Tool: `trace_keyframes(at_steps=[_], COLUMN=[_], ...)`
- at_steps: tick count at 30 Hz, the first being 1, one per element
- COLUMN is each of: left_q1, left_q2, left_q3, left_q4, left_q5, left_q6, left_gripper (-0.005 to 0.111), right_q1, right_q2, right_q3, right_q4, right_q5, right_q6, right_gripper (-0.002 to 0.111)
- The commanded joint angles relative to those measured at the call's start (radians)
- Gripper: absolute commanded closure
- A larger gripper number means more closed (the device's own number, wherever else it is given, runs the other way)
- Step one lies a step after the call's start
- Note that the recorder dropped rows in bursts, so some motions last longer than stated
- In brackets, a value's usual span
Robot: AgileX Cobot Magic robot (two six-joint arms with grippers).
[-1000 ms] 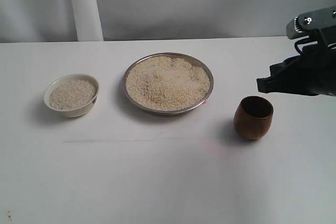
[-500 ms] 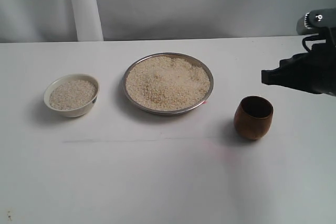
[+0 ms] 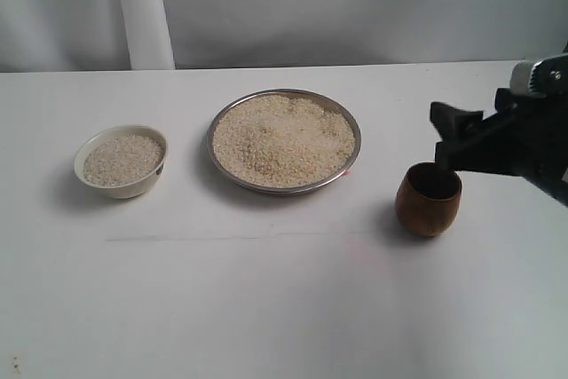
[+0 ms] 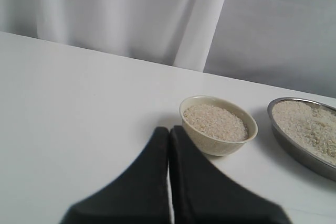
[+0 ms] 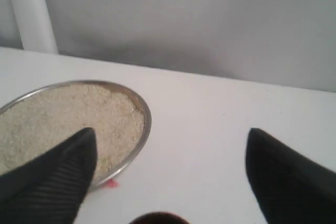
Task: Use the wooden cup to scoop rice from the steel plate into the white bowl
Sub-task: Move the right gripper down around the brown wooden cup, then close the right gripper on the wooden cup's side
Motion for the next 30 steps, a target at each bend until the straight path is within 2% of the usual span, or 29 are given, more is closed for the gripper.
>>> trace_keyframes(at_steps=[1,4,10,17,25,30], left_q1=[-0.005,-0.005,-0.005,-0.005,-0.005,-0.005], left_q2=[0.000,0.000,0.000,0.000,0.000,0.000], left_q3=[0.002,0.002,0.002,0.002,0.002,0.002], left_q4=[-0.005,-0.005,-0.005,-0.005,-0.005,-0.005], left_q5=[-0.003,-0.003,-0.003,-0.003,-0.003,-0.003], left_q6=[-0.002,-0.002,-0.002,-0.002,-0.002,-0.002], left_gripper=[0.107,0.107,0.107,0.107,0.107,0.107], right_q1=[0.002,0.002,0.002,0.002,0.002,0.001], right_q2=[0.084,0.134,0.207,0.319,0.468,0.514], right_q3=[0.031,0.052,0.129,0.144,0.144,0.144], right_q4=[-0.028,-0.056,-0.112,-0.104,-0.085,-0.043], right_q5=[-0.040,-0.094,-0.366,-0.390,-0.540,-0.566], right_q6=[-0.007,-0.042,-0.027,-0.036,-0.034,-0.034], right_gripper=[0.011,0.003,0.003,0.003,0.003,0.003])
